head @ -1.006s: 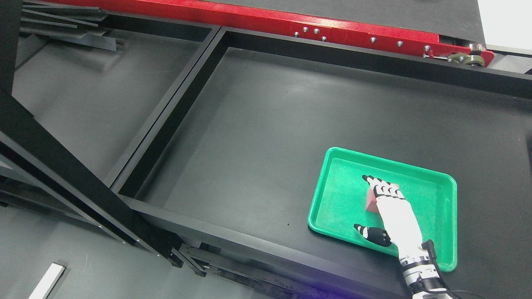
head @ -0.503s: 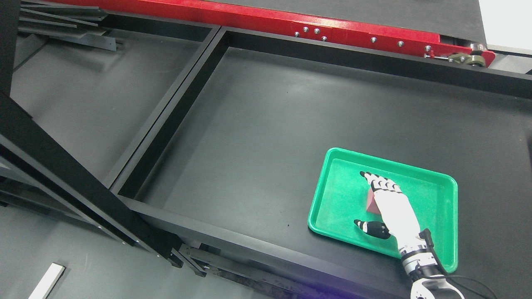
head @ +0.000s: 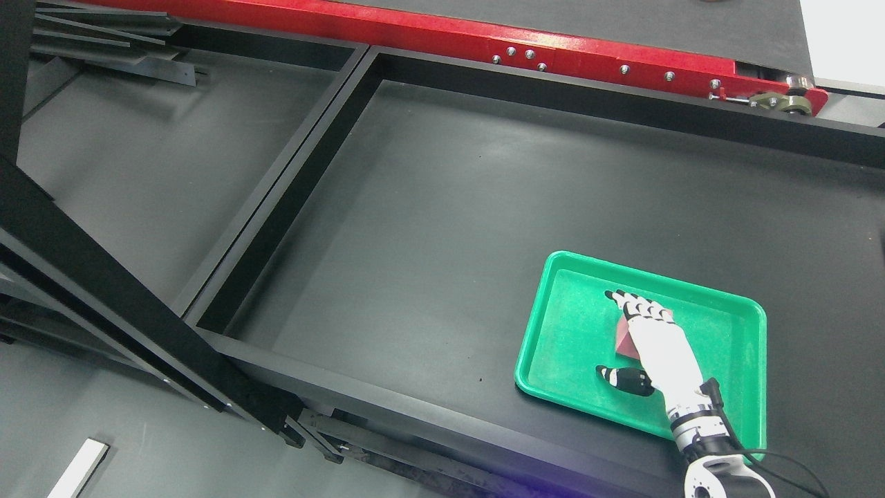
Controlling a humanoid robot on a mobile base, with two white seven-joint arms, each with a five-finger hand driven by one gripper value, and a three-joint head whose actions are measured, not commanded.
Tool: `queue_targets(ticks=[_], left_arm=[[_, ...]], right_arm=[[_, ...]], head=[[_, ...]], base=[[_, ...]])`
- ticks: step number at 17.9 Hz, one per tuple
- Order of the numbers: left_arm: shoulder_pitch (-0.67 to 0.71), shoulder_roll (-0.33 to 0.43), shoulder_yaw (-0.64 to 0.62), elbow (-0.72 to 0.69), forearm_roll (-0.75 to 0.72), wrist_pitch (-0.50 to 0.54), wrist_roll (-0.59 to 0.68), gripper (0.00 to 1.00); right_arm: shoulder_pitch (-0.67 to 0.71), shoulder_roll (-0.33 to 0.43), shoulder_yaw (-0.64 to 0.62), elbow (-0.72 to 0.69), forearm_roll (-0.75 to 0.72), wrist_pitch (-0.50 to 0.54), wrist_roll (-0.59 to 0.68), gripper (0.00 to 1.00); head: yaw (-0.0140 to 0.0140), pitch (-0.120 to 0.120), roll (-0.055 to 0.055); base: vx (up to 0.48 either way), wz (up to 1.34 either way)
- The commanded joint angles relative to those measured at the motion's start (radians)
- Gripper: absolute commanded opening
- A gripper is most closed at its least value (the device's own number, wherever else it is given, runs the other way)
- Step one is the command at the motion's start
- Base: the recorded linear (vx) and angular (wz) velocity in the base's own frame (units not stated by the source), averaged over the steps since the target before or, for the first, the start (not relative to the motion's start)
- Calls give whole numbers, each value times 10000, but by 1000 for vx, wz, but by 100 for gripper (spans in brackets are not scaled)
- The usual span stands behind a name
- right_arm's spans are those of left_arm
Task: Pick pink block from left shelf to tray
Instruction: 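Close the right hand around the pink block and lift it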
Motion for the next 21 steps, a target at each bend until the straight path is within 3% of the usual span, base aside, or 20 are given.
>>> queue_targets(ticks=[1, 3, 6, 10, 15, 21], left_arm=[[-14, 174, 0, -175, 77, -1, -2, 100], [1, 174, 0, -175, 77, -1, -2, 100], [1, 174, 0, -175, 77, -1, -2, 100], [1, 174, 0, -175, 77, -1, -2, 100], [1, 174, 0, -175, 77, -1, -2, 100], [1, 174, 0, -175, 77, -1, -2, 100]], right_arm=[[-43, -75, -475, 376, -19, 76, 82, 71], [-43, -75, -721, 376, -65, 76, 66, 61], [-58, -91, -859, 360, -96, 15, -40, 31], [-58, -106, -844, 315, -35, -61, -562, 3], [-58, -91, -967, 86, -65, -611, -1617, 2], [339, 78, -982, -833, -111, -1396, -5202, 2]], head=[[0, 0, 0], [0, 0, 0], [0, 0, 0], [0, 0, 0], [0, 0, 0], [0, 0, 0]], base=[[17, 1], [16, 0], [11, 7], [9, 27], [13, 4], [4, -4]])
